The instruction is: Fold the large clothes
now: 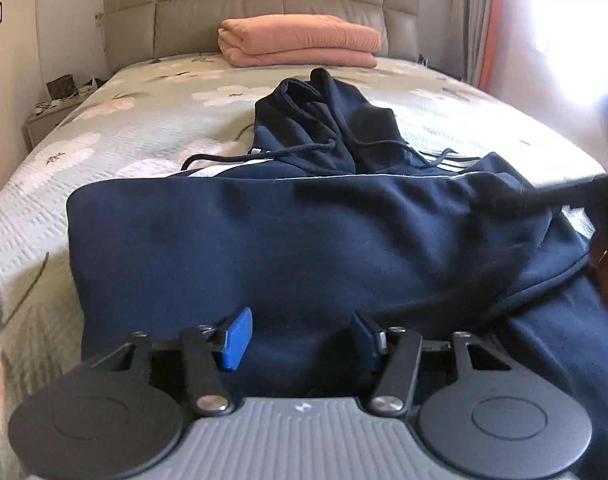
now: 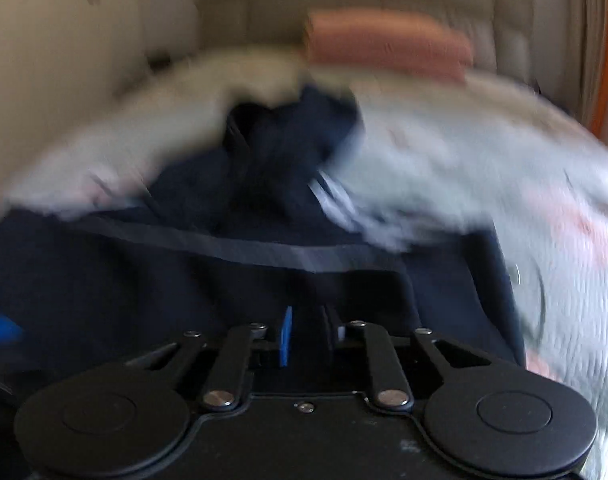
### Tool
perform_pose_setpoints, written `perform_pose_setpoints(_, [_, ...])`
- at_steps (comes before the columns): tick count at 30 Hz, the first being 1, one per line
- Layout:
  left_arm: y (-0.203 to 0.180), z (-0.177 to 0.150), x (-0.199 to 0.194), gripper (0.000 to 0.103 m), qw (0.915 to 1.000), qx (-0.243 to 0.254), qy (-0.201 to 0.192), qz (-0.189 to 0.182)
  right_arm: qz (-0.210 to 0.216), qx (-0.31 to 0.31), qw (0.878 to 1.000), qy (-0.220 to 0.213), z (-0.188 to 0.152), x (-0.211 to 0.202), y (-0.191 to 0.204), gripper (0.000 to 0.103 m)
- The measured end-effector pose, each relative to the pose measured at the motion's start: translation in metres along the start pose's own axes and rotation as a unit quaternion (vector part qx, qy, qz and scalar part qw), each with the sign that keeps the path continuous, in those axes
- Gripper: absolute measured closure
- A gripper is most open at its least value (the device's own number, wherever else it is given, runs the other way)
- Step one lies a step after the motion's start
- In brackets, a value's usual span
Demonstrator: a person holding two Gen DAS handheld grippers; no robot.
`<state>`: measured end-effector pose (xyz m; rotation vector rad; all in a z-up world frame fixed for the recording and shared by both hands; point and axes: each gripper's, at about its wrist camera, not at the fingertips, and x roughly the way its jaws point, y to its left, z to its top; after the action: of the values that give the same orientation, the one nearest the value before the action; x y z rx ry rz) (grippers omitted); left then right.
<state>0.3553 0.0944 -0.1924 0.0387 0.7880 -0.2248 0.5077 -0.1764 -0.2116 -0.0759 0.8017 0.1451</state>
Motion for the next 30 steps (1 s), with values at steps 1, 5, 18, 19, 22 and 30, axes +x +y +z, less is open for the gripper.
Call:
perform_pose_setpoints(1, [0.003, -0.002, -0.002, 0.051, 1.0000, 0.000, -0.001, 0.000, 0.015, 0.010, 1.000, -0.020, -0.008, -0.003, -0.012, 0.096])
perform_pose_setpoints(5, [0.016, -0.007, -0.013, 0.057, 1.0000, 0.000, -0.003, 0.000, -0.007, 0.059, 0.998, -0.038, -0.027, -0.028, -0.068, 0.103])
perform_pose_setpoints(18, [0.017, 0.013, -0.027, 0.059, 0.9991, -0.037, -0.021, 0.001, -0.032, 0.023, 0.997, -0.060, -0.018, -0.070, -0.018, 0.083])
perform_pose_setpoints(19, [0.017, 0.011, -0.027, 0.059, 0.9992, -0.033, -0.020, 0.000, -0.042, 0.043, 0.996, -0.067, -0.018, -0.072, -0.028, 0.080])
perform_pose_setpoints(22, [0.019, 0.004, -0.029, 0.059, 0.9995, -0.026, -0.014, -0.006, -0.020, 0.141, 0.987, -0.076, -0.026, -0.081, -0.079, 0.063])
perform_pose_setpoints(30, [0.014, 0.000, -0.024, 0.058, 0.9992, -0.035, -0.008, -0.018, 0.046, 0.166, 0.983, -0.064, -0.027, -0.072, -0.103, 0.024])
